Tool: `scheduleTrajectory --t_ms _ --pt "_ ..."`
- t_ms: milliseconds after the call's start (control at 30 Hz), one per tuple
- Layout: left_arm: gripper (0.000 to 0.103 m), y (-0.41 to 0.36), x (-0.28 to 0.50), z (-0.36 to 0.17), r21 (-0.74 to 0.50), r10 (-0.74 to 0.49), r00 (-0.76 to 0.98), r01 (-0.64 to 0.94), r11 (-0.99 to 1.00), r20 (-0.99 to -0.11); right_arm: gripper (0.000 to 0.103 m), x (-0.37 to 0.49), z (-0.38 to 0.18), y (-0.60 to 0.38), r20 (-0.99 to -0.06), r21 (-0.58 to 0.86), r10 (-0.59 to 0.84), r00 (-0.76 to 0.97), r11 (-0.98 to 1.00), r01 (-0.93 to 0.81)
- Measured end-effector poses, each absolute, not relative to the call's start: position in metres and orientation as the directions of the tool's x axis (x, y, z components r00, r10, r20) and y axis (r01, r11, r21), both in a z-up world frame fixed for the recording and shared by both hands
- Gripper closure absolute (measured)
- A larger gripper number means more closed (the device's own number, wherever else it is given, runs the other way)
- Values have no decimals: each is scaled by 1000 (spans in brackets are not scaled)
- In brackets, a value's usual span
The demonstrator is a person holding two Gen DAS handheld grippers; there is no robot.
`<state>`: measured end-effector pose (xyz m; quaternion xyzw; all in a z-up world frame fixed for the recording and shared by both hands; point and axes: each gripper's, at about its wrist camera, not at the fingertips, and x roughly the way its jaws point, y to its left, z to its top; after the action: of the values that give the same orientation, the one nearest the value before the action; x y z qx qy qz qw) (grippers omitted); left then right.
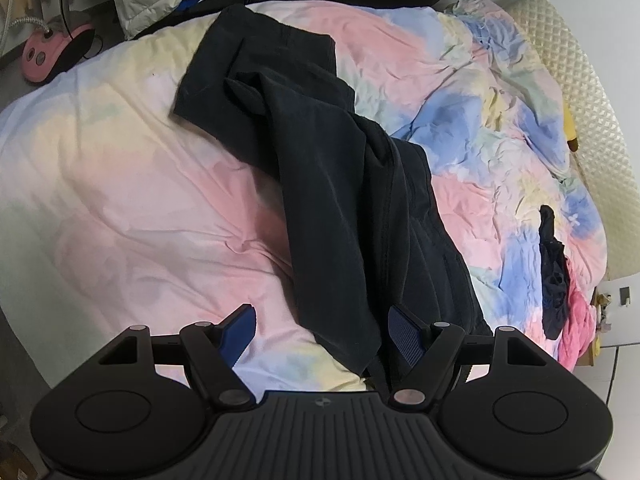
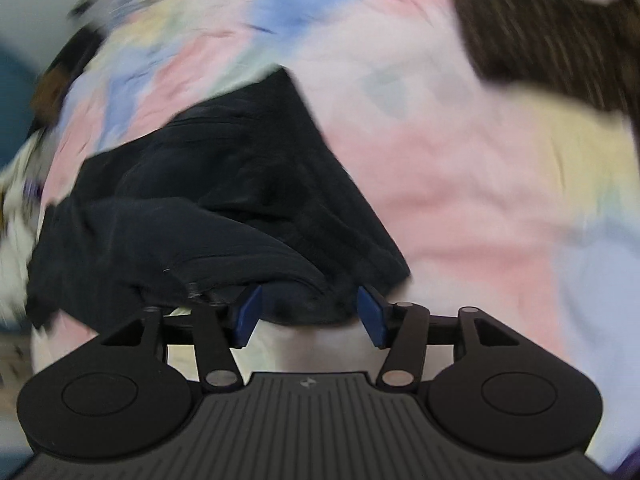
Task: Fold clothes
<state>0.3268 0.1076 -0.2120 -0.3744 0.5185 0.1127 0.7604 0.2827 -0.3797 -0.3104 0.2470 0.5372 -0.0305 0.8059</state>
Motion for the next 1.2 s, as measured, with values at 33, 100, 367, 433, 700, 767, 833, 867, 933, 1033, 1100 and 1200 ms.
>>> scheduleTrajectory --t_ms 33,100,367,433,700,767,833,867,933,1033,1100,1200 --pt "28 106 329 -214 -453 -220 434 -561 693 -874 47 287 -302 -371 -876 344 210 434 903 258" --pt "28 103 334 -218 -450 -223 426 -561 695 -877 45 300 -291 -351 -863 309 219 456 942 132" --pt "28 104 348 -215 -414 -184 418 -569 710 -890 44 386 -292 -235 -804 278 409 431 900 -336" --pt "28 111 346 -212 -399 -160 418 -581 709 -894 44 408 -299 -207 -789 303 457 411 871 -386" --pt "28 152 318 -203 -342 -55 415 -660 669 -908 51 499 -339 -110 -773 334 500 391 844 -420" --pt "28 163 307 -201 -336 -32 416 -686 645 -909 55 508 -349 -101 -773 349 504 384 845 -405" --pt "28 174 297 -199 -335 -12 418 -710 620 -908 76 516 -356 -91 -775 367 511 371 843 -393" --pt "28 178 292 -198 -337 -6 420 -719 608 -907 82 516 -355 -89 -775 363 514 368 838 -408" --pt "28 185 285 -196 -341 4 426 -731 591 -905 97 509 -344 -83 -758 370 541 366 817 -442" --pt "28 192 279 -193 -350 12 437 -737 578 -900 100 494 -323 -78 -728 372 581 365 781 -501" --pt "28 193 279 -191 -364 8 448 -736 571 -894 100 478 -306 -78 -705 370 609 362 752 -545" --pt "28 187 288 -189 -382 -6 466 -718 582 -885 100 451 -283 -81 -677 376 653 339 703 -604"
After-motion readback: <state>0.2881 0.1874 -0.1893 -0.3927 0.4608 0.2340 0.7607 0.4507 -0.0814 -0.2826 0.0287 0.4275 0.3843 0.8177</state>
